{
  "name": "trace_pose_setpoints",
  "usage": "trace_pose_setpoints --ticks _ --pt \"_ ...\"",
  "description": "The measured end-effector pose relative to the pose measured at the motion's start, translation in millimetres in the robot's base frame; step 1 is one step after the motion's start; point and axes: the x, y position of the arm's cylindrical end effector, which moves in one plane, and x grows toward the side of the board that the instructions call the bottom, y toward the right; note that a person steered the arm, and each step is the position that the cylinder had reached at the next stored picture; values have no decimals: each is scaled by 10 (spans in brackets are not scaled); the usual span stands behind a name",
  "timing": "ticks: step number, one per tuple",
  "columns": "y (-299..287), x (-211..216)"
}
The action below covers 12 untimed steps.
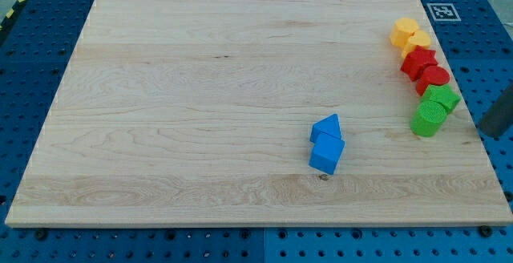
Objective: Push the green circle towards the blue triangle
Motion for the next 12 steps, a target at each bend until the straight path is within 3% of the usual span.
trace_pose_setpoints --ticks 6,12 --pt "-799 -34" --pt "-1459 -473"
